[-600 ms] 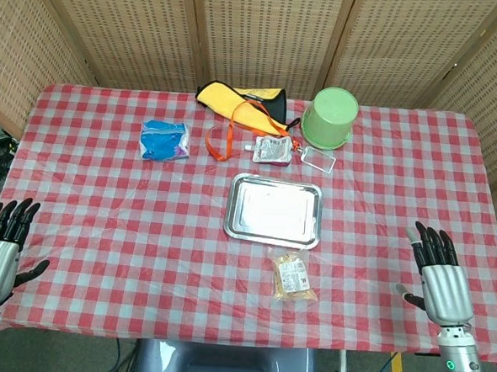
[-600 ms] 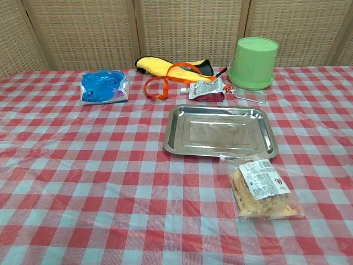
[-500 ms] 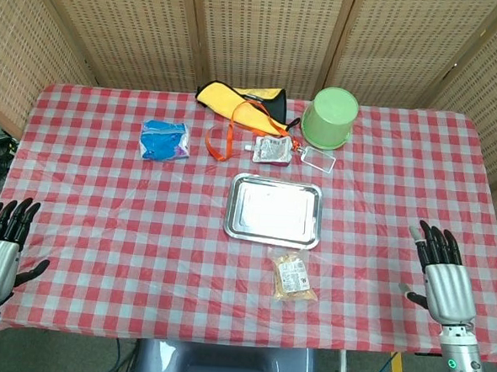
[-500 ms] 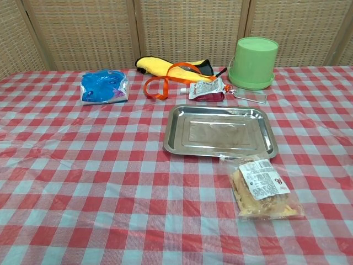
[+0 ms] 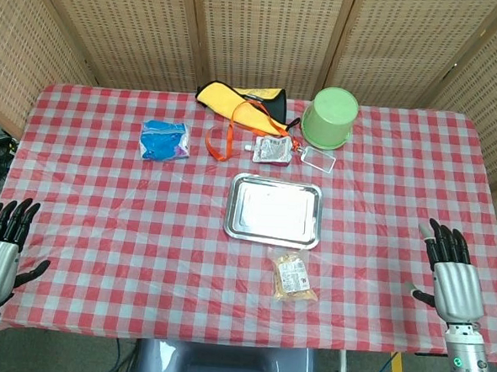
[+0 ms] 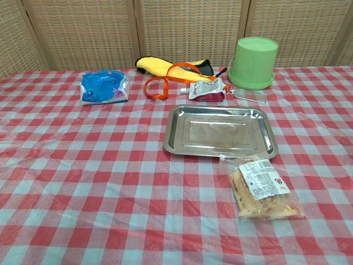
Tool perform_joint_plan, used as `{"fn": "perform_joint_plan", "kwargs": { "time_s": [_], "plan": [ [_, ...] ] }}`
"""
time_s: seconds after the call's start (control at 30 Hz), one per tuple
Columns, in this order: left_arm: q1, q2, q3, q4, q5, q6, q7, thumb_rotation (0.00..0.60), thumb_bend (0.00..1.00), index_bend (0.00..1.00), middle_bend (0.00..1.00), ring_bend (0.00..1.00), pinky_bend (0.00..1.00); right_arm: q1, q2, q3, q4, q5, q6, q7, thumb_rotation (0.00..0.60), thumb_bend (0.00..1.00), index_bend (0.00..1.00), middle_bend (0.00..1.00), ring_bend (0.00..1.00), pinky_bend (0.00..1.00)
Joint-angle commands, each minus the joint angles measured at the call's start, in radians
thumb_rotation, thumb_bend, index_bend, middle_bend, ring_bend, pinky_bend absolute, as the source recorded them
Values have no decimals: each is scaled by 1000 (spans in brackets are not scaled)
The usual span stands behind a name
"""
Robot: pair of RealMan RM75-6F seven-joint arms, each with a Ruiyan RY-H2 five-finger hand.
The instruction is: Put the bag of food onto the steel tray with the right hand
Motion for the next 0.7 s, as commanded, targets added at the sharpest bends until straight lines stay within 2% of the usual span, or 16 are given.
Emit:
{"fn": "perform_joint_plan", "kwargs": {
  "time_s": [0.03, 0.53, 0.7],
  "plan": [
    [0, 3, -3, -1, -5, 0, -7, 600, 60, 0, 0, 0, 0, -1, -2, 2, 2, 5, -1, 0, 600, 103, 0, 0, 0, 0],
    [0, 5, 0, -5, -5, -5, 0, 600, 62, 0, 0, 0, 0, 3, -3, -1, 7, 4, -11, 4, 600, 103, 0, 0, 0, 0],
    [2, 8, -3, -7, -8, -1, -5, 600, 63, 0, 0, 0, 0, 13, -1, -10, 8, -29, -14, 19, 600, 102, 0, 0, 0, 0]
  ]
}}
